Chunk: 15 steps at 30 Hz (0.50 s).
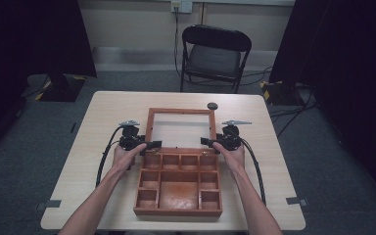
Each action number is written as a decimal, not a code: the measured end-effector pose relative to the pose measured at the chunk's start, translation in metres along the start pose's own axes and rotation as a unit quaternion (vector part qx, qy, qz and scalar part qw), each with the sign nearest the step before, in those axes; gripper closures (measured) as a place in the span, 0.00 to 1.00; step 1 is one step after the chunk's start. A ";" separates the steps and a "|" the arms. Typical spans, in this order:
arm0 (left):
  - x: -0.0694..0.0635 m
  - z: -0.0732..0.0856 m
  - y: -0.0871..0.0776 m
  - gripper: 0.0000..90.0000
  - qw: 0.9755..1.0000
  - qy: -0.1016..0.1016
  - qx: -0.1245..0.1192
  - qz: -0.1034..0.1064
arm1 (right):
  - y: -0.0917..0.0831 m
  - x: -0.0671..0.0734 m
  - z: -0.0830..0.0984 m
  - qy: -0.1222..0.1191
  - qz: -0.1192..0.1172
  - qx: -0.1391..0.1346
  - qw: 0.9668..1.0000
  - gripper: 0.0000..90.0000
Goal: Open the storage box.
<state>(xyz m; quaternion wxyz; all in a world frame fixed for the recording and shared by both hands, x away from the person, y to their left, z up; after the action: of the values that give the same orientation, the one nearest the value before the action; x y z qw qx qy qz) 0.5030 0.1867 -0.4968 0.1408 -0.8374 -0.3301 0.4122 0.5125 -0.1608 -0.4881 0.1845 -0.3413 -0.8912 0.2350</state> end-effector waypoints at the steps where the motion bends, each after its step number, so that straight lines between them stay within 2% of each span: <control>1: 0.000 0.000 0.000 0.22 1.000 0.001 0.002 -0.001 | 0.001 0.000 0.001 0.000 0.000 0.002 1.000 0.24; 15: 0.004 0.002 0.004 0.20 1.000 -0.019 0.010 0.001 | 0.005 -0.002 0.005 0.017 -0.006 0.008 1.000 0.23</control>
<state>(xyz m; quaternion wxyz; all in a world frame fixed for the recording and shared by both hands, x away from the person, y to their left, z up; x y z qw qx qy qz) 0.5048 0.1861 -0.5026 0.1424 -0.8283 -0.3278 0.4315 0.5142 -0.1600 -0.4951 0.2038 -0.3388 -0.8879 0.2353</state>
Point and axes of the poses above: each handheld gripper's, and its own axes: y roughly forward along the jaws, z roughly out of its underside, x roughly to its left, the point moved 2 cm from there along y, roughly forward along the jaws, and after that the axes turned 14 degrees about -y, right-handed, at the moved point
